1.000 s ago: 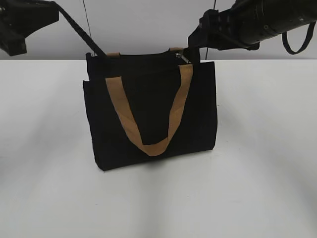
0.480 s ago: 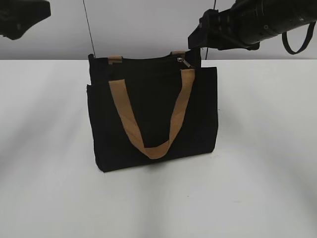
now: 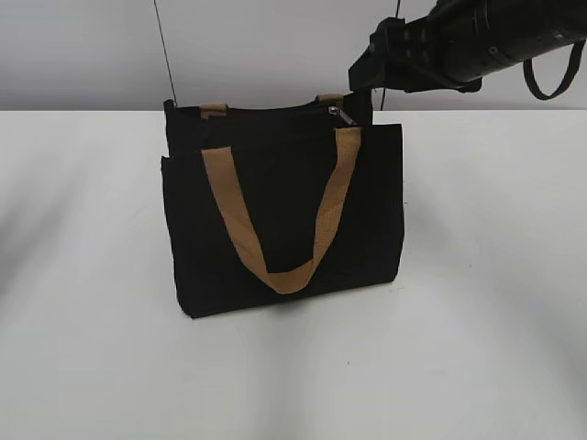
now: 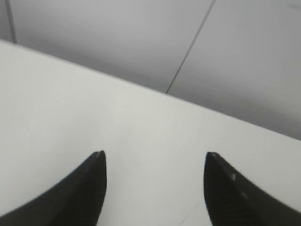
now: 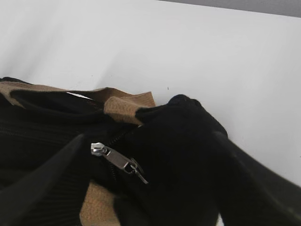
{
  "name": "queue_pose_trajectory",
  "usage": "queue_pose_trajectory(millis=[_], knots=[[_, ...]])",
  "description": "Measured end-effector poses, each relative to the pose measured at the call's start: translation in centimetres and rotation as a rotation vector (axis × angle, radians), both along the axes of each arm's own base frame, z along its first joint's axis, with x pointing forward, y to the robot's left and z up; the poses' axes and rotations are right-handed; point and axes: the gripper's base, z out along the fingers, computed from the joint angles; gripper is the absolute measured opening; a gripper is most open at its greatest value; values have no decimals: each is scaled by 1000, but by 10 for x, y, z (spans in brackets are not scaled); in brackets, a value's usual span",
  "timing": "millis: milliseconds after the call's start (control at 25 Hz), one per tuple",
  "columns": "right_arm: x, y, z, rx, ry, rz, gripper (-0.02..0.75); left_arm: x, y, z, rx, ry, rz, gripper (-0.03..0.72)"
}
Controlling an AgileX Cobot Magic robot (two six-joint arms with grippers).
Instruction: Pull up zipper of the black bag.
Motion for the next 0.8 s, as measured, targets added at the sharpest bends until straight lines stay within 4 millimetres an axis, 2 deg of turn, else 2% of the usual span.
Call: queue_pose_trajectory(millis=[200,360,520,640,800], knots=[[-1,-12,-3,-41,36,17,583,-3,-6,-14,12,131,29,489],[-5,-39,3,-64,91,-10,583,-9,-17,-21,65,227,4,489],[-11,-71,14,-94,119,-73,583,-17,-21,-28,49,338,22,489],[-19,-89,18,-137,149,-86,583,-23,-25,-32,52,433,-35,480],[-28,-107,20,-173,215,-91,583,-20,-32,-24,106,533,-170,444]])
